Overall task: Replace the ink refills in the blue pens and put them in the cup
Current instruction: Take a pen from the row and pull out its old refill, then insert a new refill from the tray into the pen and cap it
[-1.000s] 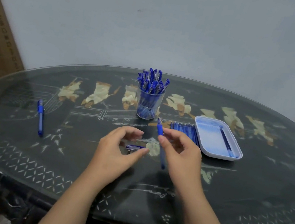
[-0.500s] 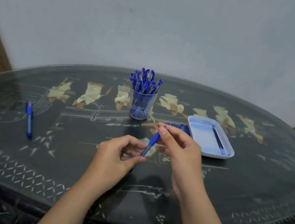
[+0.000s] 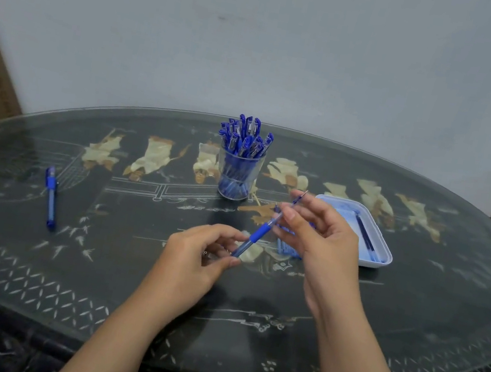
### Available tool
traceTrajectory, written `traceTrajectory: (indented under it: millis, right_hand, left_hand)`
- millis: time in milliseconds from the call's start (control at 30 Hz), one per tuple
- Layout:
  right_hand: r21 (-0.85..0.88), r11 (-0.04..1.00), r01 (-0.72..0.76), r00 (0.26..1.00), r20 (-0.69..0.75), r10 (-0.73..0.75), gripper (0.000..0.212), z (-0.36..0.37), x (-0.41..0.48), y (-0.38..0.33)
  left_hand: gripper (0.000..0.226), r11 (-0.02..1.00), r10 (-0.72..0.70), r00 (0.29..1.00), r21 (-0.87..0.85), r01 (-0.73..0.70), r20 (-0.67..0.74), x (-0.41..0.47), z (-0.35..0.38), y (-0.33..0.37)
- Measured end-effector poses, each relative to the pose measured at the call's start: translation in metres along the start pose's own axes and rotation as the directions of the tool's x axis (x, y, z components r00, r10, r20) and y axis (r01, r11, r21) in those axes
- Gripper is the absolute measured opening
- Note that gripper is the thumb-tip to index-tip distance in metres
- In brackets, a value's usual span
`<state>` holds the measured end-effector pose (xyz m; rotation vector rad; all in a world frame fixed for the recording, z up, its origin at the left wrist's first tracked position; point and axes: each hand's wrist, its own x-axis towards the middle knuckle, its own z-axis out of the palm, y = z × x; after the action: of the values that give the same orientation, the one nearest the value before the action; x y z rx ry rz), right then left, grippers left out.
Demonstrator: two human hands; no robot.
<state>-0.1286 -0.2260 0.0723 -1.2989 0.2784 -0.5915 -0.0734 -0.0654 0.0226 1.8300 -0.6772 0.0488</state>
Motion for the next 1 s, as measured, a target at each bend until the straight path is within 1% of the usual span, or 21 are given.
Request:
traceTrajectory:
  millis: [167, 300, 367, 433, 500, 567, 667, 733, 833, 1000]
  right_hand:
    - [0.016, 0.998, 0.055, 0.997, -0.052, -0.054, 0.022, 0.0, 0.015, -0.015]
    - [0.068, 0.989, 0.134, 0.982, -0.143, -0.123, 0.024, 0.001, 0.033, -0.033]
    - [0.073, 0.982, 0.173, 0.97, -0.184, -0.157, 0.026, -0.001, 0.045, -0.04]
    - [0.008, 0.986, 0.168, 0.97, -0.178, -0.164, 0.028, -0.002, 0.057, -0.042]
    - [-0.111, 0.989, 0.095, 0.986, -0.123, -0.109, 0.032, -0.001, 0.068, -0.035]
    - [-0.228, 0.974, 0.003, 0.998, -0.055, -0.016, 0.033, 0.001, 0.077, -0.02]
    - [-0.404, 0.906, -0.124, 0.992, -0.021, 0.126, 0.033, 0.002, 0.089, 0.007]
    - [-0.477, 0.859, -0.184, 0.98, -0.021, 0.198, 0.035, 0.0, 0.099, 0.022]
    - [-0.571, 0.787, -0.234, 0.966, -0.043, 0.256, 0.035, -0.002, 0.114, 0.036]
    - [-0.701, 0.666, -0.255, 0.951, -0.058, 0.303, 0.028, -0.001, 0.125, 0.045]
  left_hand:
    - [0.048, 0.998, 0.025, 0.999, 0.062, -0.024, -0.023, 0.003, -0.004, -0.003]
    - [0.049, 0.997, 0.019, 0.998, 0.069, -0.016, -0.053, 0.01, -0.009, -0.008]
    - [0.047, 0.999, -0.017, 0.995, 0.032, 0.021, -0.099, 0.014, -0.011, -0.01]
    - [0.044, 0.997, -0.077, 0.984, -0.041, 0.071, -0.163, 0.018, -0.014, -0.013]
    - [0.041, 0.988, -0.128, 0.965, -0.116, 0.104, -0.231, 0.022, -0.015, -0.016]
    - [0.038, 0.975, -0.171, 0.945, -0.187, 0.122, -0.277, 0.027, -0.017, -0.021]
    - [0.036, 0.954, -0.225, 0.92, -0.266, 0.141, -0.321, 0.033, -0.02, -0.03]
    - [0.036, 0.943, -0.248, 0.908, -0.297, 0.147, -0.337, 0.035, -0.02, -0.035]
    - [0.037, 0.933, -0.27, 0.904, -0.323, 0.159, -0.333, 0.036, -0.018, -0.041]
    - [0.04, 0.934, -0.268, 0.908, -0.318, 0.162, -0.323, 0.035, -0.017, -0.048]
